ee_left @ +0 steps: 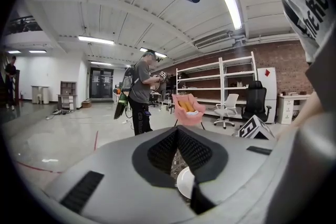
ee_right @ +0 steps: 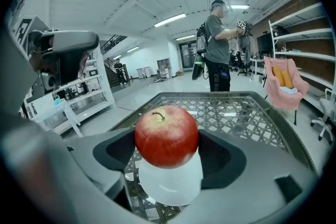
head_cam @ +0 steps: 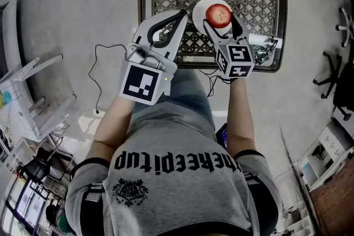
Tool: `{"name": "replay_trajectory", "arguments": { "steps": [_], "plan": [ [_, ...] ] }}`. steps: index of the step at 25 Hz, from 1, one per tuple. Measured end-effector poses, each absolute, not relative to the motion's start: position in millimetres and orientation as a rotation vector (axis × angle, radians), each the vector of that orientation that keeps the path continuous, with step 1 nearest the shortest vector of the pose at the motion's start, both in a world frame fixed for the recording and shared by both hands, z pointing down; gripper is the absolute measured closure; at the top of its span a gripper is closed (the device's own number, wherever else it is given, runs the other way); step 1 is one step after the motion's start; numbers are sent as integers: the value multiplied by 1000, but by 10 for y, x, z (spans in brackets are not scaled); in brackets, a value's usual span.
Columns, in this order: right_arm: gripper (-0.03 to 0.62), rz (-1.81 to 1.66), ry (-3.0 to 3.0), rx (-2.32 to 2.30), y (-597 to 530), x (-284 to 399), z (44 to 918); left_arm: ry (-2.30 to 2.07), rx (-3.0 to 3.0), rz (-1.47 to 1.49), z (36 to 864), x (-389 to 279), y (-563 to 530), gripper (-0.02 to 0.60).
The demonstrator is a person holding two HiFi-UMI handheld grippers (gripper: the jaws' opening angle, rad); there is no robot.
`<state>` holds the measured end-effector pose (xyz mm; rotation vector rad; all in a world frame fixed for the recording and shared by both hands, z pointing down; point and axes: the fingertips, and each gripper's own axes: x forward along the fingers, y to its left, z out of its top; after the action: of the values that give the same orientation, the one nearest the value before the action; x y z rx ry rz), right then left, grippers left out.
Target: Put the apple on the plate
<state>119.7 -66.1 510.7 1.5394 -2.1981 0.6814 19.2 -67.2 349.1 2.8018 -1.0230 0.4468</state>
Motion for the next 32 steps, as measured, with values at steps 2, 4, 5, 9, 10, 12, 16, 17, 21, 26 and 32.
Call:
{"name": "replay_trajectory", "arguments": {
  "steps": [2, 4, 5, 9, 10, 12, 16, 17, 21, 26, 32],
  "plan": [
    [201, 690, -2198, 1527, -668, 1190, 5169, -1034, 2795, 455, 3512, 183, -678, 538],
    [201, 693, -2196, 1515, -673, 1188, 5222, -1044, 2791, 460, 3523, 179, -684, 538],
    [201, 694, -2194, 1509, -673, 1189, 5249, -1048, 2789, 461, 3527, 180, -685, 538],
    [201, 697, -2178, 1478, -657, 1198, 5378, -1064, 2782, 466, 3543, 186, -684, 538],
    [201, 699, -2174, 1470, -649, 1199, 5412, -1068, 2782, 466, 3546, 189, -681, 538],
    [201, 705, -2167, 1455, -626, 1197, 5480, -1074, 2775, 466, 3560, 192, -670, 538],
    [201, 719, -2157, 1428, -594, 1186, 5593, -1091, 2765, 471, 3585, 185, -678, 538],
    [201, 721, -2156, 1425, -594, 1185, 5608, -1095, 2763, 471, 3587, 181, -686, 538],
    [201, 720, -2159, 1409, -599, 1165, 5643, -1117, 2753, 476, 3598, 140, -700, 538],
    [201, 717, -2166, 1392, -616, 1146, 5671, -1136, 2741, 480, 3624, 119, -704, 538],
    [201, 719, -2166, 1372, -610, 1129, 5702, -1144, 2742, 484, 3624, 118, -723, 538]
  ]
}}
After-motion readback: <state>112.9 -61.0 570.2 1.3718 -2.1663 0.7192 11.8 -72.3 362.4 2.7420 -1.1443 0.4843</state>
